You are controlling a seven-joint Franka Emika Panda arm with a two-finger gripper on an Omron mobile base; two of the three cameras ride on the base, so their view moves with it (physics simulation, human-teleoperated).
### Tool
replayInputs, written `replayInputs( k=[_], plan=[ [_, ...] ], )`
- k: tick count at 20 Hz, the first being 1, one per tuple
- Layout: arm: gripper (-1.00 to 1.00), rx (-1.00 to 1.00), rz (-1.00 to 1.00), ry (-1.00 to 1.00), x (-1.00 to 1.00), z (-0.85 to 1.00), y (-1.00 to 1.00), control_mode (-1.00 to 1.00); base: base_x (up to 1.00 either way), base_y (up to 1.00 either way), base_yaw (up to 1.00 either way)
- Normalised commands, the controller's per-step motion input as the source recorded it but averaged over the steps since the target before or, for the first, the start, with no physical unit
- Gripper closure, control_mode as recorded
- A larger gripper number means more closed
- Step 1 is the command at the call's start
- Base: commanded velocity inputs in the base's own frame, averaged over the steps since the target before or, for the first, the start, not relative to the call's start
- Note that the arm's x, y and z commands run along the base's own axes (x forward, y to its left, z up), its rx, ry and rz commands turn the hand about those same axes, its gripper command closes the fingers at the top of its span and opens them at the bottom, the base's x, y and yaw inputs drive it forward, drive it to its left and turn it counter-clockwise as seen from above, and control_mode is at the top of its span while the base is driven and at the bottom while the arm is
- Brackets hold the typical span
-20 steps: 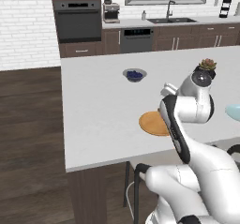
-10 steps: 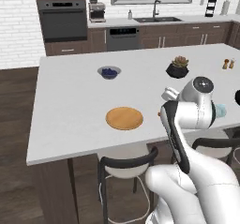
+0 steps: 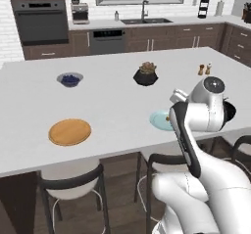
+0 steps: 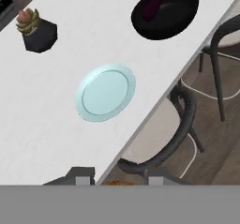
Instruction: Pick the chicken drumstick and eggplant from their plates and place them in the bowl. Then put the bowl in the fridge.
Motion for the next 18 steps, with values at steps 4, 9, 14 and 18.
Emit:
replayInputs(
  k=[4, 9, 14, 18],
  plan=[
    [1.0, 0.0, 0.0, 0.0, 0.0, 0.0, 0.0, 1.0, -0.08, -1.0, 0.0],
    [1.0, 0.0, 0.0, 0.0, 0.0, 0.0, 0.0, 1.0, 0.02, -1.0, 0.0],
    [1.0, 0.0, 0.0, 0.0, 0.0, 0.0, 0.0, 1.0, 0.71, -0.73, 0.0],
    [1.0, -0.03, 0.05, -0.04, 0.48, 0.0, 0.0, -1.0, 0.46, -0.07, 0.03]
  ],
)
